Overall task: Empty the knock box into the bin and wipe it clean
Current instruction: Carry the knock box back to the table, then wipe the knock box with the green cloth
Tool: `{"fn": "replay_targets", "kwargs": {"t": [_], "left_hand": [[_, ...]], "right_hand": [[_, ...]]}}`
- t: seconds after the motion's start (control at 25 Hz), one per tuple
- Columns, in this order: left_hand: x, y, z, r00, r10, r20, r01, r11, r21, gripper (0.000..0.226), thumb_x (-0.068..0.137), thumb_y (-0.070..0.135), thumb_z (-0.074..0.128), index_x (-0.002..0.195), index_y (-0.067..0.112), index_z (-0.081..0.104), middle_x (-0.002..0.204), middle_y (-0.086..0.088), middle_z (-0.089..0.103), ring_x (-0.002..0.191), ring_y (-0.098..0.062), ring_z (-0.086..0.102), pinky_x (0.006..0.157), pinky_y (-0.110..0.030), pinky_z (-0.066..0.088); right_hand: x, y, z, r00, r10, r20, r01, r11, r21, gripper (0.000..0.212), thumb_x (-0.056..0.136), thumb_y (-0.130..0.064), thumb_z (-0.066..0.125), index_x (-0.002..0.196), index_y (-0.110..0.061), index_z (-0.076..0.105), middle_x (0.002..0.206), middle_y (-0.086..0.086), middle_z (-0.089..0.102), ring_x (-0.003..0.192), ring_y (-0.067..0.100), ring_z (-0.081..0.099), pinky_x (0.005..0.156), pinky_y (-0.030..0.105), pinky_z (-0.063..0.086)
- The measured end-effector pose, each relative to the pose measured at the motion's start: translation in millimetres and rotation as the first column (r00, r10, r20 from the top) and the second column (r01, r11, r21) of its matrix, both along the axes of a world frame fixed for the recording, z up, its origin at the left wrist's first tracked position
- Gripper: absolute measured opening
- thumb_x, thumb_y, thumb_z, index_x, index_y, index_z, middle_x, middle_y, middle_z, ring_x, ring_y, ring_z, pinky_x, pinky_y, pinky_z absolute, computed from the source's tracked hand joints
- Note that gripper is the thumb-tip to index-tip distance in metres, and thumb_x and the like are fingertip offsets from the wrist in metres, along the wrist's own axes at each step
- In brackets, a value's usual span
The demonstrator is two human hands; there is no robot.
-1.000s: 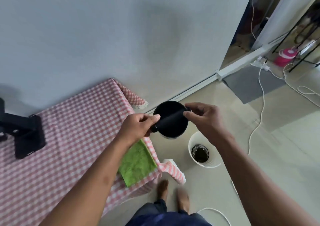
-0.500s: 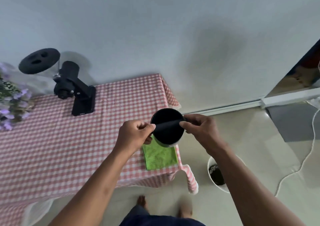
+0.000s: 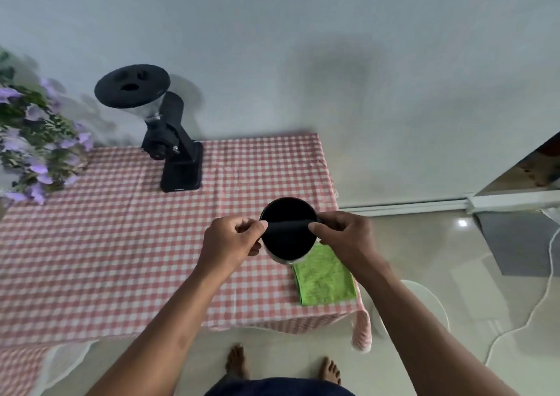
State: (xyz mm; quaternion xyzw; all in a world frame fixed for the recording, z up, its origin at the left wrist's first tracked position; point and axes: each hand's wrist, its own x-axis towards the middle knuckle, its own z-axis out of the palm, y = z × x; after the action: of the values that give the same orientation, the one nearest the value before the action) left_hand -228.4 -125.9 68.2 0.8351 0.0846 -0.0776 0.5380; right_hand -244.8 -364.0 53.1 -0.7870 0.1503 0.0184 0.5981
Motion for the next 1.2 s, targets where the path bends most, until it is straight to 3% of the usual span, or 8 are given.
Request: {"fn": "replay_targets", "kwargs": {"t": [0.12, 0.28, 0.36, 0.48, 0.72, 0.92, 1.12, 1.2], "left_hand": [[3, 36, 0, 0.961, -0.108, 0.255, 0.041, 0.966, 0.254, 0.013, 0.095, 0.029, 0.078, 0.098, 0.017, 0.079, 0.089, 0.003, 0.080, 0.083, -0.014, 0.076, 0.076, -0.038, 0.066], [9, 63, 6, 0.729, -0.436, 0.527, 0.147, 0.852, 0.502, 0.029, 0.088, 0.008, 0.082, 0.115, 0.000, 0.076, 0.110, -0.012, 0.074, 0.106, -0.029, 0.066, 0.090, -0.039, 0.060], [12, 65, 7, 0.639, -0.609, 0.469, 0.260, 0.745, 0.614, 0.031, 0.087, 0.004, 0.081, 0.117, -0.002, 0.075, 0.113, -0.013, 0.074, 0.108, -0.033, 0.066, 0.095, -0.043, 0.058], [17, 68, 2, 0.653, -0.701, 0.287, 0.360, 0.621, 0.696, 0.027, 0.095, 0.013, 0.073, 0.120, 0.004, 0.072, 0.116, -0.010, 0.072, 0.113, -0.030, 0.063, 0.090, -0.038, 0.056], [25, 63, -3, 0.703, -0.691, 0.166, 0.376, 0.560, 0.738, 0.020, 0.095, 0.028, 0.073, 0.107, 0.013, 0.071, 0.100, -0.003, 0.070, 0.085, -0.020, 0.063, 0.064, -0.030, 0.039], [24, 75, -15, 0.833, -0.544, 0.106, 0.388, 0.709, 0.588, 0.017, 0.096, 0.031, 0.072, 0.101, 0.015, 0.075, 0.091, 0.000, 0.073, 0.080, -0.023, 0.071, 0.064, -0.035, 0.056], [28, 84, -26, 0.954, -0.299, 0.041, 0.258, 0.879, 0.400, 0.022, 0.095, 0.028, 0.077, 0.104, 0.009, 0.079, 0.078, 0.007, 0.074, 0.071, -0.015, 0.074, 0.063, -0.037, 0.066], [28, 82, -26, 0.971, -0.237, 0.040, 0.207, 0.909, 0.362, 0.022, 0.094, 0.027, 0.078, 0.108, 0.009, 0.080, 0.073, 0.018, 0.067, 0.065, -0.002, 0.071, 0.053, -0.018, 0.060]], "right_hand": [[5, 43, 1, 0.999, -0.040, 0.013, 0.040, 0.999, -0.018, 0.013, 0.069, -0.044, 0.083, 0.081, -0.040, 0.084, 0.081, -0.009, 0.084, 0.075, 0.008, 0.078, 0.084, 0.048, 0.067], [7, 85, -6, 0.994, -0.110, -0.002, 0.110, 0.992, -0.061, 0.024, 0.078, -0.034, 0.087, 0.099, -0.022, 0.086, 0.084, -0.004, 0.084, 0.080, 0.014, 0.080, 0.087, 0.049, 0.067], [4, 102, -7, 0.990, -0.142, -0.013, 0.140, 0.988, -0.069, 0.022, 0.081, -0.028, 0.087, 0.100, -0.019, 0.086, 0.086, -0.003, 0.085, 0.082, 0.015, 0.080, 0.087, 0.048, 0.067], [-1, 123, -3, 0.989, -0.151, -0.009, 0.149, 0.984, -0.093, 0.021, 0.082, -0.027, 0.087, 0.102, -0.021, 0.086, 0.087, -0.006, 0.084, 0.084, 0.011, 0.081, 0.082, 0.036, 0.066], [-2, 120, 0, 0.996, -0.086, -0.015, 0.083, 0.986, -0.146, 0.027, 0.079, -0.040, 0.086, 0.100, -0.022, 0.086, 0.085, -0.013, 0.081, 0.076, 0.000, 0.074, 0.071, 0.020, 0.055], [4, 88, -31, 0.983, -0.180, -0.025, 0.178, 0.983, -0.051, 0.017, 0.072, -0.054, 0.086, 0.082, -0.041, 0.084, 0.082, -0.007, 0.084, 0.078, 0.013, 0.079, 0.078, 0.041, 0.067], [-8, 33, -100, 0.952, -0.236, -0.193, 0.145, 0.908, -0.393, 0.016, 0.084, -0.028, 0.084, 0.086, -0.013, 0.080, 0.076, -0.002, 0.069, 0.080, 0.021, 0.066, 0.080, 0.038, 0.056], [-12, 24, -117, 0.935, -0.187, -0.300, 0.016, 0.871, -0.490, 0.030, 0.088, -0.028, 0.081, 0.113, -0.011, 0.081, 0.109, 0.009, 0.080, 0.108, 0.029, 0.071, 0.095, 0.039, 0.054]]}}
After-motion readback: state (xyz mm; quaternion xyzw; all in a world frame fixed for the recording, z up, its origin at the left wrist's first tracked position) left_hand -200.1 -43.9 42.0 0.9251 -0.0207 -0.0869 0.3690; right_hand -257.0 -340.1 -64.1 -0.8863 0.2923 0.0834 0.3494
